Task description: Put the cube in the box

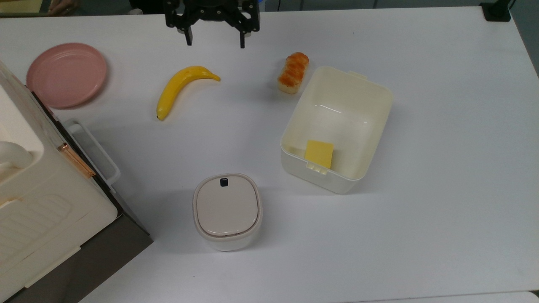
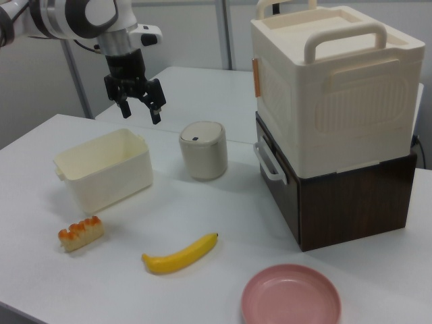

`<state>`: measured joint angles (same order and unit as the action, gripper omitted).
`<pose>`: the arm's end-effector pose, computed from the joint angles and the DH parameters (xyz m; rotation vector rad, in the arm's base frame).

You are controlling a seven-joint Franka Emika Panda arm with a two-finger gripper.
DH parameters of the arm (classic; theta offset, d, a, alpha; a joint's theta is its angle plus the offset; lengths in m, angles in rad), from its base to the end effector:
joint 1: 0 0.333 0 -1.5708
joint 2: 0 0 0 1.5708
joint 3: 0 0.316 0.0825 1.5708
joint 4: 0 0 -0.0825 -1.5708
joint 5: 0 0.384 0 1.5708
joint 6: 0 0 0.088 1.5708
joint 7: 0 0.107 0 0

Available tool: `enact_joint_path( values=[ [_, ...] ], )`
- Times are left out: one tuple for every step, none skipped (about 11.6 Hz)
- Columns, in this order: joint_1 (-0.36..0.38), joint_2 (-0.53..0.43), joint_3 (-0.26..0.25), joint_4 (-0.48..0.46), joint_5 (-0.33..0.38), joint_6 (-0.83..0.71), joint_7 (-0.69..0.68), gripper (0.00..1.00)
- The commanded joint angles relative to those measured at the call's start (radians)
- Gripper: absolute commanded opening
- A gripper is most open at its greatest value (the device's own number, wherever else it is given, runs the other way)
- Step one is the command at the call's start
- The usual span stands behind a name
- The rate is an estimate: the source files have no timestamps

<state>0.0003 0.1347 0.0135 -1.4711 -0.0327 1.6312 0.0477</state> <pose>0.6015 0.0044 0.5994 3.1109 -0.0505 0.0410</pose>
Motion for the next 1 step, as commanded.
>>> enact_joint_path(
  values=[
    [0.012, -0.02, -0.02, -0.025, 0.004, 0.006, 0.024, 1.0]
  ],
)
